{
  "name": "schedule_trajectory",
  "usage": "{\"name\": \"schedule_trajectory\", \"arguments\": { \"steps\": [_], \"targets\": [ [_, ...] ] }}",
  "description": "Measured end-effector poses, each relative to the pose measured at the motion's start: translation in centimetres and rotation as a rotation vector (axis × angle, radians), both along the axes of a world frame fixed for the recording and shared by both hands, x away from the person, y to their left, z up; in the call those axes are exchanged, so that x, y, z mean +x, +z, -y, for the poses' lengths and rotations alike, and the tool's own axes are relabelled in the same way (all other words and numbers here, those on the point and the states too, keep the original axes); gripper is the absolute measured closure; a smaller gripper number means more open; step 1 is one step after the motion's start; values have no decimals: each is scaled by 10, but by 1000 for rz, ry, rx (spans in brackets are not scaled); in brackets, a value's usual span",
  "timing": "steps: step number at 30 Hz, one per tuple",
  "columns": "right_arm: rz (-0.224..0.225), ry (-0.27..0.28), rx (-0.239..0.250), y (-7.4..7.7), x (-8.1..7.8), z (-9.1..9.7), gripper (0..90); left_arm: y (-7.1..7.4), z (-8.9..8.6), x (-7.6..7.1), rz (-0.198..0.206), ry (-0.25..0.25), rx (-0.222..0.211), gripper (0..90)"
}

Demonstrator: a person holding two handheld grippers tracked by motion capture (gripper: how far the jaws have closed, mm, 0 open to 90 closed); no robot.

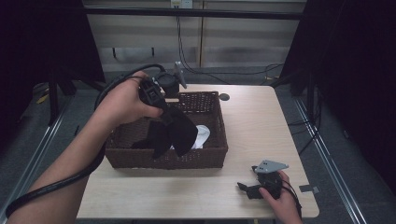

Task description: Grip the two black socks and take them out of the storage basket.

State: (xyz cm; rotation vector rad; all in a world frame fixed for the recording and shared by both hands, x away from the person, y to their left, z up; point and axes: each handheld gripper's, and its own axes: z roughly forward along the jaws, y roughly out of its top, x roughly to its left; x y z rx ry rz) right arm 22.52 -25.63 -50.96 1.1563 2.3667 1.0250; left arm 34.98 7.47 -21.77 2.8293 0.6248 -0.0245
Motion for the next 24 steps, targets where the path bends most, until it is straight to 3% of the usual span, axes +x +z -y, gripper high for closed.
{"name": "schedule_trajectory", "arguments": {
  "steps": [6,13,24],
  "targets": [
    [0,0,0,0,0,0,123,-5,7,-18,0,-50,-10,868],
    [3,2,2,0,0,0,123,-22,17,-36,-15,-97,-23,868],
    [4,2,1,0,0,0,123,-76,30,-40,-72,-130,-31,867]
  ]
}}
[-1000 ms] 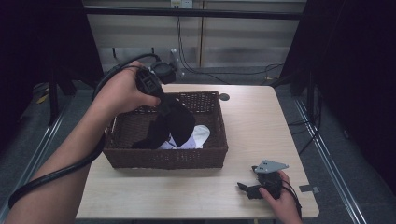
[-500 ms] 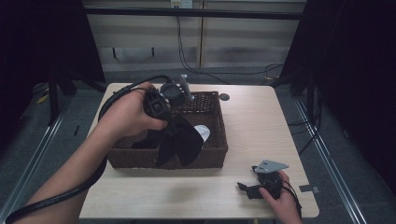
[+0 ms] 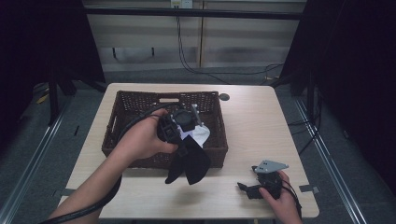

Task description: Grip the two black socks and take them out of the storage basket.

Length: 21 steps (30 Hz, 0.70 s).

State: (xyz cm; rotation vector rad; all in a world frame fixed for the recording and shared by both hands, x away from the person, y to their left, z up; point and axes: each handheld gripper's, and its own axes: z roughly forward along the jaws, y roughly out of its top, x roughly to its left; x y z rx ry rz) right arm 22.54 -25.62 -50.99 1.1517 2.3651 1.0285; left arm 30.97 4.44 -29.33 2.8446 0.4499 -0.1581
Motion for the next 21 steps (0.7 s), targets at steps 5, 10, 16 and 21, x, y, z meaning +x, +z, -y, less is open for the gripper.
{"name": "schedule_trajectory", "arguments": {
  "steps": [5,10,16,21],
  "targets": [
    [0,0,0,0,0,0,123,-23,3,0,-29,6,-13,865],
    [-3,0,1,0,0,0,123,-45,5,0,-43,10,-5,864],
    [-3,2,-1,0,0,0,123,-65,9,-1,-59,1,7,859],
    [-2,2,-1,0,0,0,123,-74,11,-2,-60,5,12,859]
  ]
}}
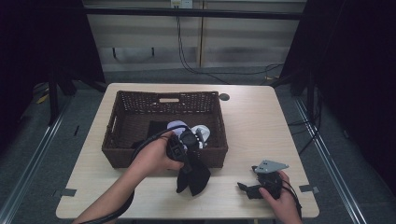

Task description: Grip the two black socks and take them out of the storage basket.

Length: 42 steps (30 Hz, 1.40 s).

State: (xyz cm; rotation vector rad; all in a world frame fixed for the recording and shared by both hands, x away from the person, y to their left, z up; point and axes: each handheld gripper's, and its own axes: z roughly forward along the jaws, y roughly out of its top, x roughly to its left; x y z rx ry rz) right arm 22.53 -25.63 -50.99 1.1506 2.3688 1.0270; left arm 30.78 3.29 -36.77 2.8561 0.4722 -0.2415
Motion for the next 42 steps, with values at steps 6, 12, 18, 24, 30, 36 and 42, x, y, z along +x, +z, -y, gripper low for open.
{"name": "schedule_trajectory", "arguments": {
  "steps": [6,12,18,24,30,36,42],
  "targets": [
    [-1,-1,0,0,0,0,123,-10,6,1,9,-1,14,859],
    [-1,-1,-1,0,0,0,123,-16,11,2,7,10,9,835],
    [0,0,0,0,0,0,123,-17,11,4,5,23,-3,768],
    [-1,-2,0,0,0,0,123,-11,8,4,-2,26,-2,733],
    [-1,-1,0,0,0,0,123,6,-1,7,-2,48,-16,669],
    [-1,-3,2,0,0,0,123,26,-10,12,-2,62,-20,645],
    [2,-2,1,0,0,0,122,40,-19,23,33,90,-32,565]
  ]
}}
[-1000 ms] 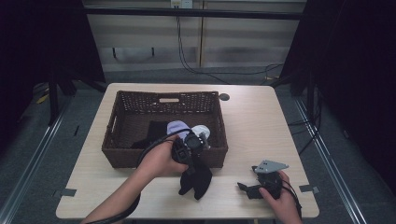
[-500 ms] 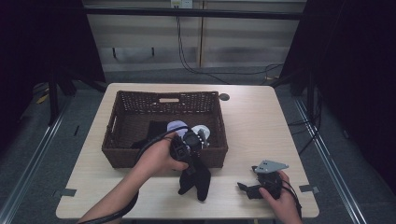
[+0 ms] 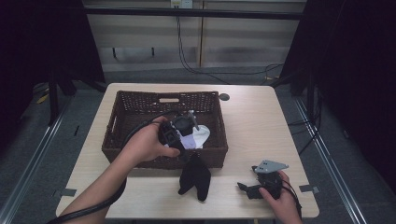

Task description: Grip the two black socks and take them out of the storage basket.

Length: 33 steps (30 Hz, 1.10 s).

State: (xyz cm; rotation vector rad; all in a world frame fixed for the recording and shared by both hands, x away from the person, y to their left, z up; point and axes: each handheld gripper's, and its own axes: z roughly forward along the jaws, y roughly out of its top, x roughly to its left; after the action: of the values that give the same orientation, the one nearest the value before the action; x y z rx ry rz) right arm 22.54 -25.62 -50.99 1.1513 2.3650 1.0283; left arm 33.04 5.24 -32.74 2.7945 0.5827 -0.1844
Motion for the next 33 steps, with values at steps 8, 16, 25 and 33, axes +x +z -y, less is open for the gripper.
{"name": "schedule_trajectory", "arguments": {
  "steps": [8,16,25,33],
  "targets": [
    [0,0,0,0,0,0,123,3,-18,25,50,79,-7,433],
    [-1,0,1,0,0,0,123,-5,-42,50,88,191,-7,338],
    [0,0,0,0,0,0,123,-17,-59,69,90,304,-22,285],
    [0,0,0,0,0,0,123,-37,-68,84,82,353,-14,267]
  ]
}}
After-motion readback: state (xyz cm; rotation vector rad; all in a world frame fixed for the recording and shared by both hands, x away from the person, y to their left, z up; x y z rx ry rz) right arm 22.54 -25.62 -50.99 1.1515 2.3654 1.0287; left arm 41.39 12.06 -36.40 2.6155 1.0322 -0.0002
